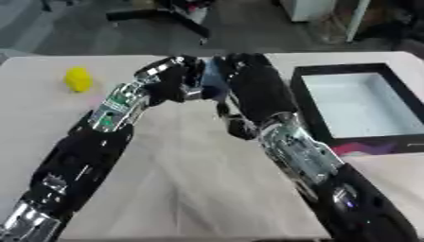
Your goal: Pick up the objects with one hand, pass them to the other hand, and then place them into the box on the other side of the table.
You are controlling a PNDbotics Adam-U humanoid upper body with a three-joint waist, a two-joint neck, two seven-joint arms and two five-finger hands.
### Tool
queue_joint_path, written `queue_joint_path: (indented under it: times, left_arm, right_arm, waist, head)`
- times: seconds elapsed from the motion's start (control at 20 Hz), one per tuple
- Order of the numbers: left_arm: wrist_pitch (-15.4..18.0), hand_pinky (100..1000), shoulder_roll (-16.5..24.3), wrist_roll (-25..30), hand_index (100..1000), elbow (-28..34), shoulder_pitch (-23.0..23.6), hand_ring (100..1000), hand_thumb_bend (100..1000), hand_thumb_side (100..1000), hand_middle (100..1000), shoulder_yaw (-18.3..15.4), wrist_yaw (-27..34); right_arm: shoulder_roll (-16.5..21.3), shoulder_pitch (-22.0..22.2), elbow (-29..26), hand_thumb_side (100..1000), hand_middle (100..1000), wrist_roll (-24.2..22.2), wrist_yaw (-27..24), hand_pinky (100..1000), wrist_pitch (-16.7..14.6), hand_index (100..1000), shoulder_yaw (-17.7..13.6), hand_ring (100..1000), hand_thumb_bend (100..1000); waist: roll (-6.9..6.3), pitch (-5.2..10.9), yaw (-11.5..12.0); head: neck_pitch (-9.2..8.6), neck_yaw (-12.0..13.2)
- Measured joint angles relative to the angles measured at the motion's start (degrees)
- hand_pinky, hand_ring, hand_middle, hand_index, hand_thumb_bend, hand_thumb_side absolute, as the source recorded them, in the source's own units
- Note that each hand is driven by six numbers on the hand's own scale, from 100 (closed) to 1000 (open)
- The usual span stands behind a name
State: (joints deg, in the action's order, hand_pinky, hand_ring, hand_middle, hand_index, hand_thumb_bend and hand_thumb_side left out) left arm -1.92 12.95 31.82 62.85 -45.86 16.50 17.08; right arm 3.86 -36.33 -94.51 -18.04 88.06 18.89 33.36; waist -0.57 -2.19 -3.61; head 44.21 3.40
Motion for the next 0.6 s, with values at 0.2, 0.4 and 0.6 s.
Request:
queue_joint_path:
  times: [0.2, 0.4, 0.6]
  left_arm:
    - [-0.87, 633, -0.23, 0.33, 476, 0.07, 0.0, 511, 518, 180, 407, 0.03, 0.83]
    - [-1.73, 647, -0.39, 0.57, 476, 0.49, 0.01, 511, 475, 196, 407, 0.32, 1.51]
    - [-2.23, 647, -0.39, 0.62, 476, 1.09, 0.02, 511, 475, 196, 407, 0.38, 1.72]
  right_arm:
    - [-0.23, 0.01, 0.44, 100, 706, 0.97, 1.57, 867, 0.63, 847, 0.23, 809, 103]
    - [-0.34, 0.04, 0.64, 100, 671, 1.61, 2.65, 854, 0.87, 814, 0.26, 790, 100]
    - [-0.36, 0.04, 0.83, 100, 671, 2.08, 3.17, 854, 0.97, 814, 0.27, 790, 100]
  waist:
    - [0.0, 0.0, 0.07]
    - [-0.01, 0.0, 0.1]
    - [-0.01, 0.01, 0.1]
  head:
    - [0.0, -0.18]
    - [0.0, -0.37]
    - [0.0, -0.45]
